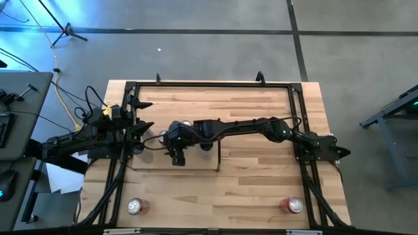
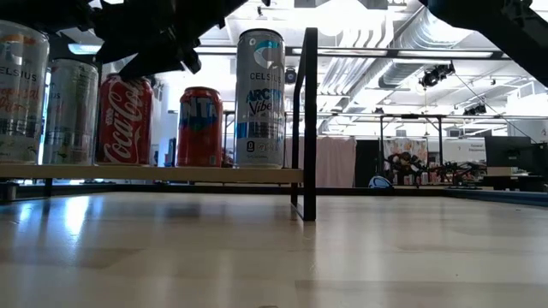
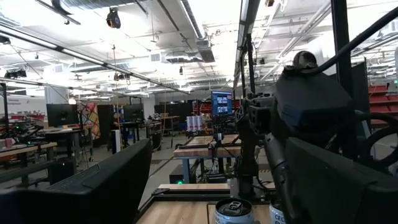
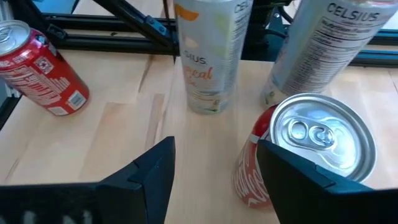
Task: Place canned beverage on shelf
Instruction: Put the right red white soda can on the shelf, then put the red soda can aligned with the other red soda can on the shelf
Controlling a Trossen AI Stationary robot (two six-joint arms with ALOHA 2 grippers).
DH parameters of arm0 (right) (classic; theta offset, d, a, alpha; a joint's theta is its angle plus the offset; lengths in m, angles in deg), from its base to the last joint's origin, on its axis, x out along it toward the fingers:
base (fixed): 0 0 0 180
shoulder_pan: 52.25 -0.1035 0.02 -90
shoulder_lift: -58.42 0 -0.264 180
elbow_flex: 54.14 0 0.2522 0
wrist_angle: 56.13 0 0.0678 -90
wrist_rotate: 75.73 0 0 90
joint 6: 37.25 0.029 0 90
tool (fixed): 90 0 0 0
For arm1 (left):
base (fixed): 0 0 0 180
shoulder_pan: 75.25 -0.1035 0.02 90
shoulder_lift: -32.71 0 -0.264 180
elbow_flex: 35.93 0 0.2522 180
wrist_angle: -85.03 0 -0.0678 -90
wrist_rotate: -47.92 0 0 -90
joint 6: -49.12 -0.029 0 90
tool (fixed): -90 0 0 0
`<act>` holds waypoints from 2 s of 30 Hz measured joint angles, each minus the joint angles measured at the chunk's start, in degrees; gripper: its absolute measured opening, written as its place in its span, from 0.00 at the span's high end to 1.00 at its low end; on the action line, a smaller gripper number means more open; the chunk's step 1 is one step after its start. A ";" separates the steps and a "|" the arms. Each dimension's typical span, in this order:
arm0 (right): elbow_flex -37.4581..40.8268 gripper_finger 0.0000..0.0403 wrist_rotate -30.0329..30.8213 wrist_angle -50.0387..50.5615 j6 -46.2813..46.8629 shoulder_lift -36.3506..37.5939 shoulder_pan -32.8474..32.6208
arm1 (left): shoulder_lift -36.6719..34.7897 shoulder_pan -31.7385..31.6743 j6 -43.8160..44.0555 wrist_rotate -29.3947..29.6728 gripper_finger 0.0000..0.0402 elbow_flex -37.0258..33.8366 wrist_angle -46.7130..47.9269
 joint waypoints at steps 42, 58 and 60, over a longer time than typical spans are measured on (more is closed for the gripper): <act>-0.02 0.47 -0.04 -2.14 0.37 0.00 4.01 | 0.00 -0.01 0.02 0.02 0.14 0.00 0.00; -0.12 0.47 5.98 2.56 0.33 4.16 -2.20 | 0.00 -0.02 0.00 0.00 0.14 0.00 0.00; -0.15 0.47 7.89 4.91 1.71 5.59 -3.35 | -0.02 -0.01 0.01 0.00 0.14 0.01 0.00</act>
